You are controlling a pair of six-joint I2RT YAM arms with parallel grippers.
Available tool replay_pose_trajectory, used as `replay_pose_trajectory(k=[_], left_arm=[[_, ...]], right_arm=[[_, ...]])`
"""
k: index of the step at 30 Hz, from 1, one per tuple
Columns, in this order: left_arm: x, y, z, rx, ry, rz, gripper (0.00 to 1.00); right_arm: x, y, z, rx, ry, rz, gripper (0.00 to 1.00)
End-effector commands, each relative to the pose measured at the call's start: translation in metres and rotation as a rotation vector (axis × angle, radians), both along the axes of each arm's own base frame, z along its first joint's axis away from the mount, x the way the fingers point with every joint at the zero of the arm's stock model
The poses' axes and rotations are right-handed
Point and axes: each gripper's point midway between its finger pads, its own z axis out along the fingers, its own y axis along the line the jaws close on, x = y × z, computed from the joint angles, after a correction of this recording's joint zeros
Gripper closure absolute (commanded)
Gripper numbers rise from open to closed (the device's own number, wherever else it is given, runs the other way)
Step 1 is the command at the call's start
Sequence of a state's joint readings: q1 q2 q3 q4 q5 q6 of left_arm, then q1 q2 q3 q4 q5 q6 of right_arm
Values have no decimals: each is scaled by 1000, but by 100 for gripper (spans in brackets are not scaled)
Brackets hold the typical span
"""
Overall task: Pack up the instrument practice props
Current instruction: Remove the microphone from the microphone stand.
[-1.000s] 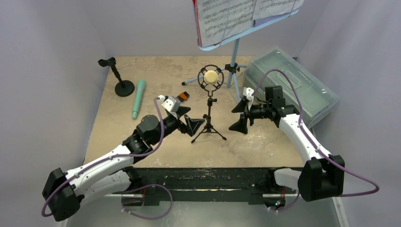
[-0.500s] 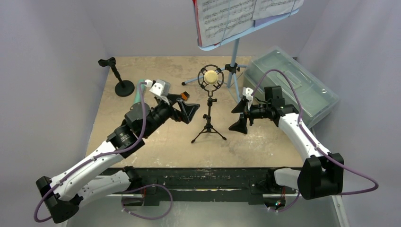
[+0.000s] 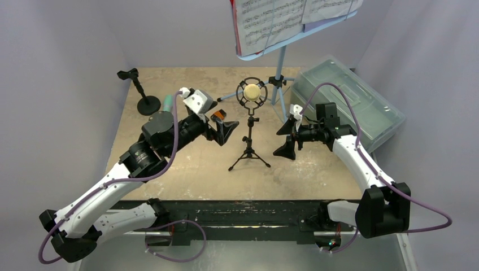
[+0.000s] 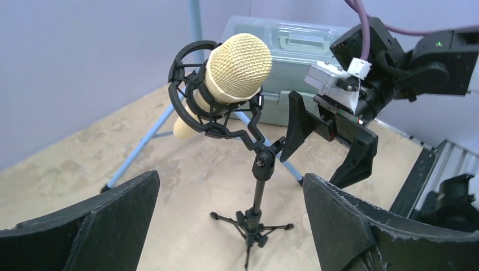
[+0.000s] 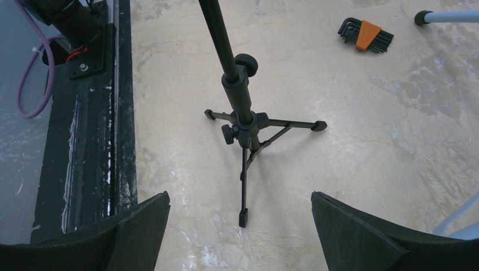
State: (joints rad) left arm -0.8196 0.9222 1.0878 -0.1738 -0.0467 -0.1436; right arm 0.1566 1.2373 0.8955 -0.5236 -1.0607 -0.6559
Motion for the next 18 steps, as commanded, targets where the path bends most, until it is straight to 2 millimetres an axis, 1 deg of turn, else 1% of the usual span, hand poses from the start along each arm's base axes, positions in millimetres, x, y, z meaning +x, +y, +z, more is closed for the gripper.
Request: replay_pose_trajectory(k=[1,5,11,12,13,18], left_arm=[[-8,-6,27,120,-251,-104,2],[-6,-12,32,141,-341,-128,2],[7,-15,32,195,-398,-100,1],[9,-16,38,183,-424,-92,1],[10,-16,41,183,-438,-86,1],[15,-20,48,186,-491,-74,0]], right_arm=[[8,-1,10,-7,-46,0,1],[8,-1,9,-9,-45,-1,1],[8,-1,8,-10,-44,-2,1],[8,-1,8,-11,-45,-1,1],[8,-1,8,-11,-45,-1,1],[8,-1,8,-11,-44,1,1]])
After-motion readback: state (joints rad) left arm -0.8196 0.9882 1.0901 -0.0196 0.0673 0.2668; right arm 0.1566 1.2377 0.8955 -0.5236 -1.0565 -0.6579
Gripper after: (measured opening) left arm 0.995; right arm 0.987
